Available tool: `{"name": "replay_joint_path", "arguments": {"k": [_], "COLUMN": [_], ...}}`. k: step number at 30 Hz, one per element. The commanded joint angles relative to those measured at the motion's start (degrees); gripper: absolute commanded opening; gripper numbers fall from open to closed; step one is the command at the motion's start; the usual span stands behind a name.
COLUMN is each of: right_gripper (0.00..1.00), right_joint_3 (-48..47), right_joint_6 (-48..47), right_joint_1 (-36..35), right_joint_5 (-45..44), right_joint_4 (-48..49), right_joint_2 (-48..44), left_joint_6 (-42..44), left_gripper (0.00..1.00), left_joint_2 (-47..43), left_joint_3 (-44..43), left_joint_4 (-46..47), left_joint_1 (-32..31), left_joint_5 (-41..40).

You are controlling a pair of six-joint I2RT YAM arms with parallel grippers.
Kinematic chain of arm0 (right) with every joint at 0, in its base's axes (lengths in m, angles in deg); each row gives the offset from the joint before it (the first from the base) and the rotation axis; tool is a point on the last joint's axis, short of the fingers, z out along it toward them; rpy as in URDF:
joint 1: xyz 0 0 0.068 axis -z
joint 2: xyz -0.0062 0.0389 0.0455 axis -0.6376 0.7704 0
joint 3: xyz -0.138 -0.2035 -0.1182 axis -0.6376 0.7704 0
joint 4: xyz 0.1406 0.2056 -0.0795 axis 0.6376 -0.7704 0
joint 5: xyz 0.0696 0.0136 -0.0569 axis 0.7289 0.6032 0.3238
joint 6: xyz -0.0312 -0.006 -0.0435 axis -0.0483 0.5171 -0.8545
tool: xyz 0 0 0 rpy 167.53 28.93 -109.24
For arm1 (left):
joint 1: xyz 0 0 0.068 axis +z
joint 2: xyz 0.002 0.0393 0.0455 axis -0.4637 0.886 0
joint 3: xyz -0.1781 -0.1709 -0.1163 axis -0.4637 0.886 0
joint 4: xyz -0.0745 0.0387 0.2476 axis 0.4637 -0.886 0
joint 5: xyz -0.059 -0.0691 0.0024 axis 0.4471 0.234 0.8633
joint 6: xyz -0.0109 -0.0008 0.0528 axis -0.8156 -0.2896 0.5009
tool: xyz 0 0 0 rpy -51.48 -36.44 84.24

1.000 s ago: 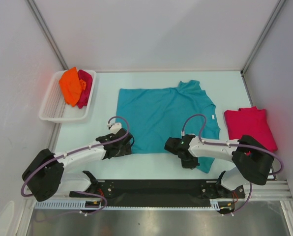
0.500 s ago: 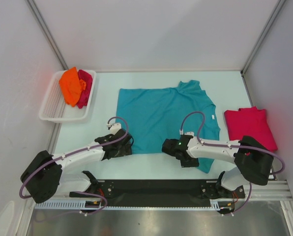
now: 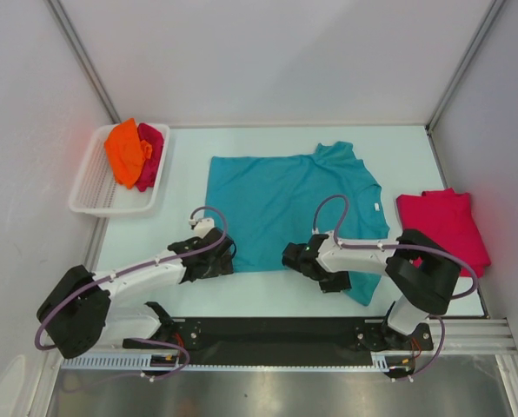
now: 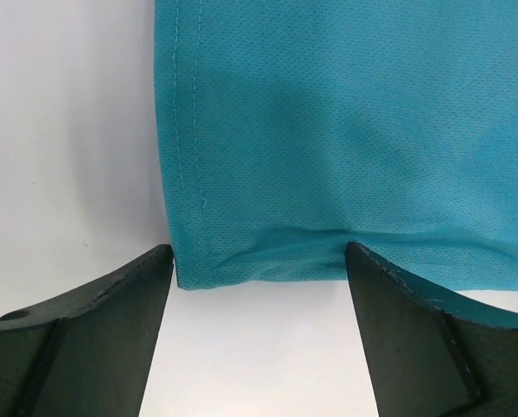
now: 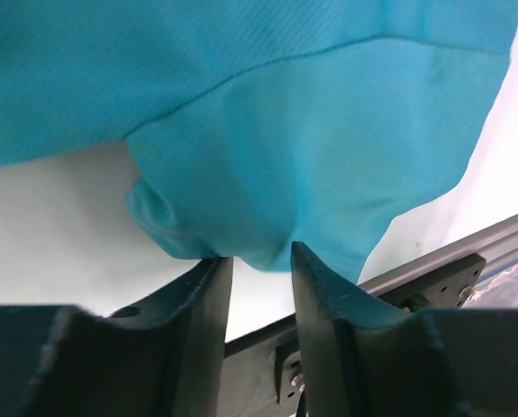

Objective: Fold and stack the t-shirts

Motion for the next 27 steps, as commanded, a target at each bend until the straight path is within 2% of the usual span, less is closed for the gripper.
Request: {"name": "replay_joint_path", "arguments": {"k": [1, 2, 3, 4, 6, 13, 14, 15, 22, 27], "right_gripper": [0.34, 0.30, 0.20, 0.15, 0.00, 0.00, 0.00, 0.00, 0.00, 0.00], "right_joint_3": [0.41, 0.58, 0.76, 1.02, 1.46, 1.90, 1.90, 1.81, 1.20, -0.99], "right_joint_6": [-0.45, -0.62, -0.71, -0.89, -0.80, -0.36, -0.36, -0.27, 2.80, 7.71], "right_joint_1": [1.52, 1.70, 1.79, 1.87, 2.05, 1.96, 1.88, 1.96, -0.05, -2.78], "right_joint_5": [-2.26, -2.09, -1.83, -1.65, -1.12, -1.12, -1.03, -1.12, -0.77, -0.77], "right_joint_4": [5.38, 5.47, 5.91, 6.09, 6.44, 5.65, 5.21, 4.95, 0.03, -7.26], "right_joint_2": [1.54, 1.54, 1.45, 1.19, 1.01, -1.00, -1.62, -1.97, -6.36, -11.72], "left_joint_6": [1.51, 1.77, 1.86, 2.21, 2.57, 3.62, 3.36, 3.36, 4.32, 4.24], "left_gripper": [0.86, 0.84, 0.83, 0.82, 0.74, 0.41, 0.10, 0.06, 0.02, 0.02], "left_joint_2": [1.05, 1.32, 1.50, 1.67, 1.76, 2.03, 1.94, 1.50, -2.71, -8.33], "left_joint_3": [-1.67, -1.84, -2.11, -2.19, -2.11, -1.23, -1.49, -1.58, -3.78, -5.71], "left_joint_4": [0.45, 0.62, 0.71, 0.89, 1.59, 4.40, 3.88, 3.70, -1.65, -7.36], "left_joint_1": [-0.42, -0.51, -0.42, -0.42, -0.42, -0.33, -0.42, -0.42, -0.42, -0.42], "left_joint_5": [-0.94, -0.94, -0.77, -0.68, -0.07, 2.22, 1.96, 1.79, 1.08, 1.35]}}
